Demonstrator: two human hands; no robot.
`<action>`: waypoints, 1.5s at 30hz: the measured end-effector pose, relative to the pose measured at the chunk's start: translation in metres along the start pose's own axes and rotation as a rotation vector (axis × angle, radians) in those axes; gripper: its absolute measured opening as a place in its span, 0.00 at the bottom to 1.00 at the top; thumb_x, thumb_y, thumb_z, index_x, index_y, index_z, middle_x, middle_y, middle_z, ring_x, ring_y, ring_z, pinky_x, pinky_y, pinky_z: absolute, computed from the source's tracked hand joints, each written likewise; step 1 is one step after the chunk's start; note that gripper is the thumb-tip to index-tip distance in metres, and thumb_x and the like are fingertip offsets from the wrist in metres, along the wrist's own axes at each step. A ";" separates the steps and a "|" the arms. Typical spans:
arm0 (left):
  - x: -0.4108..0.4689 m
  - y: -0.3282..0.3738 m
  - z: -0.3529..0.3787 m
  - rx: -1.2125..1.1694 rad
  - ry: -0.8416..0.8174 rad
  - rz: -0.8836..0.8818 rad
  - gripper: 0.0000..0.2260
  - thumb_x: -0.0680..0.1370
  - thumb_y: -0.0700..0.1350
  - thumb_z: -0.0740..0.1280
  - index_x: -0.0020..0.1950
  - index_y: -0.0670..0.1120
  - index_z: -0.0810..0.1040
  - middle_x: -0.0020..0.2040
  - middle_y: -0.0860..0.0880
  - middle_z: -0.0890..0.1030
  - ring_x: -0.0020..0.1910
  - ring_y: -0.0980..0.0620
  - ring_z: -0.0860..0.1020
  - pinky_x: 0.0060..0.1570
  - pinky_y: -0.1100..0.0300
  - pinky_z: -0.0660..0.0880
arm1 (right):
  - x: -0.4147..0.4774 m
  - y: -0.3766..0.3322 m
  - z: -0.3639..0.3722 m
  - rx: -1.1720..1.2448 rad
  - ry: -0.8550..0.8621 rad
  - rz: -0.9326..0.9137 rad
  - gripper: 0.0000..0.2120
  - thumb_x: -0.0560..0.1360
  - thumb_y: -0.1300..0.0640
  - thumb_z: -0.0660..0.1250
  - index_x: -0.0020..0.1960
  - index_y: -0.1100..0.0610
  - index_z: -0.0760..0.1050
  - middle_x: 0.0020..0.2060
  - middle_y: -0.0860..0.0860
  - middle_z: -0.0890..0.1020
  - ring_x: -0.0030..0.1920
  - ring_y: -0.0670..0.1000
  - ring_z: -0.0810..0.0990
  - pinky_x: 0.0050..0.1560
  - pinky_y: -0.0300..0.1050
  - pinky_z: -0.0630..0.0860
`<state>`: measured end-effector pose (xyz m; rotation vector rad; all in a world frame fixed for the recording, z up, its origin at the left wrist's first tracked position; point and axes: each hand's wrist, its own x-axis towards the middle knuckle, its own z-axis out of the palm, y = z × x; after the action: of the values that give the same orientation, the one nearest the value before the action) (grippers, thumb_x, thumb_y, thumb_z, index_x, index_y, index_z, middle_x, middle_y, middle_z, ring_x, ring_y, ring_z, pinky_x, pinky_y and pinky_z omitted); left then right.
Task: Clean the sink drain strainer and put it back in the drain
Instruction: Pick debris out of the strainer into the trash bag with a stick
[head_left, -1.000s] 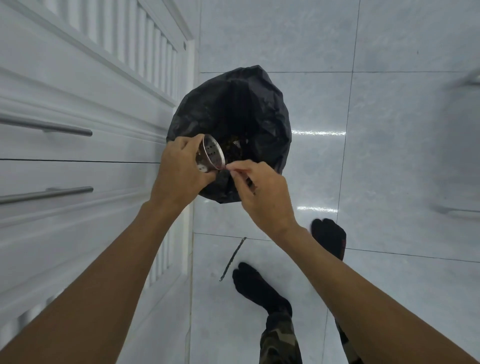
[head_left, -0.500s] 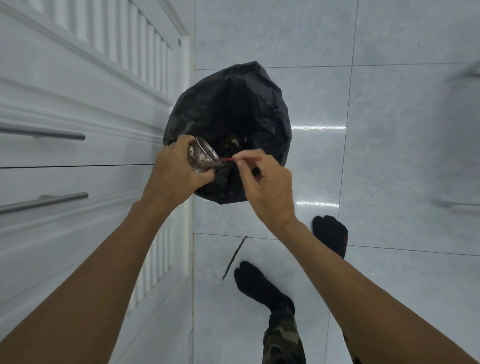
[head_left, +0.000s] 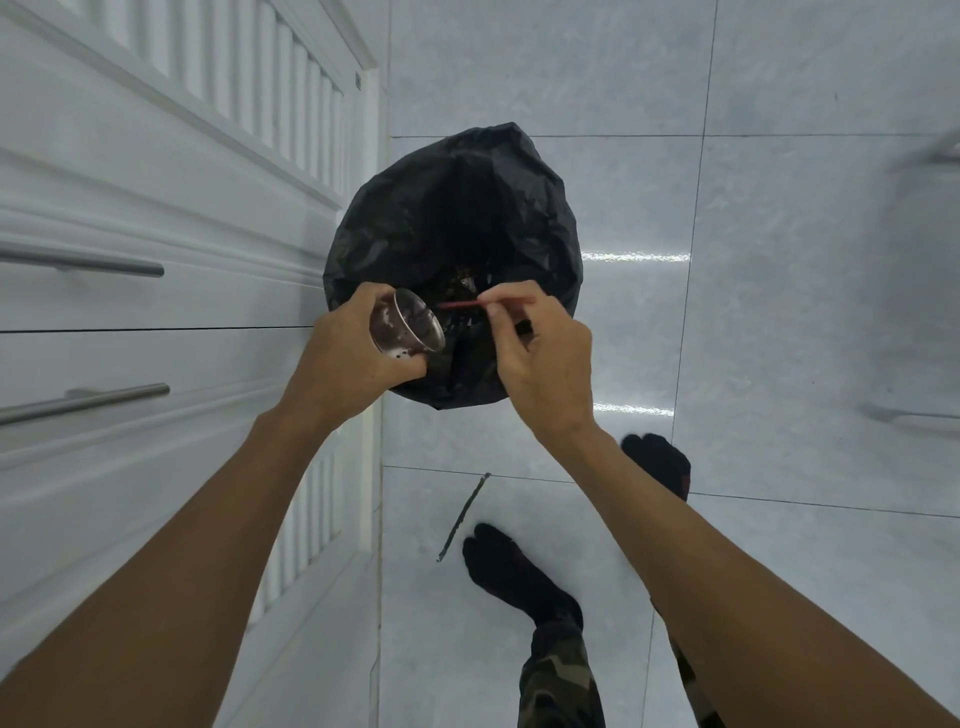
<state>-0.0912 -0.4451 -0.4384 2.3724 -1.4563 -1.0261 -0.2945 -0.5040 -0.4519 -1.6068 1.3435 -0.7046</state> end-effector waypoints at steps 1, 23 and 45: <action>0.000 0.000 0.000 -0.004 0.002 -0.001 0.35 0.66 0.55 0.80 0.69 0.52 0.70 0.55 0.56 0.77 0.52 0.54 0.77 0.43 0.74 0.69 | -0.003 -0.001 0.002 0.007 -0.083 -0.029 0.05 0.80 0.58 0.68 0.56 0.54 0.81 0.46 0.46 0.84 0.46 0.45 0.82 0.50 0.36 0.81; 0.004 0.006 0.006 -0.120 -0.061 -0.092 0.34 0.63 0.69 0.71 0.65 0.56 0.73 0.54 0.58 0.80 0.50 0.57 0.80 0.45 0.70 0.75 | 0.009 0.004 -0.005 0.021 0.002 0.040 0.06 0.81 0.57 0.68 0.56 0.56 0.81 0.48 0.47 0.85 0.47 0.45 0.82 0.52 0.36 0.81; 0.002 0.008 0.017 -0.052 0.196 0.092 0.30 0.72 0.52 0.78 0.70 0.46 0.73 0.65 0.46 0.79 0.61 0.55 0.74 0.60 0.76 0.66 | -0.001 -0.010 -0.002 -0.252 -0.184 -0.181 0.07 0.82 0.56 0.65 0.56 0.55 0.81 0.49 0.50 0.85 0.47 0.49 0.80 0.50 0.43 0.82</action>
<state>-0.1076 -0.4475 -0.4478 2.2733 -1.4346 -0.7751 -0.2922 -0.5032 -0.4418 -1.9628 1.1987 -0.4922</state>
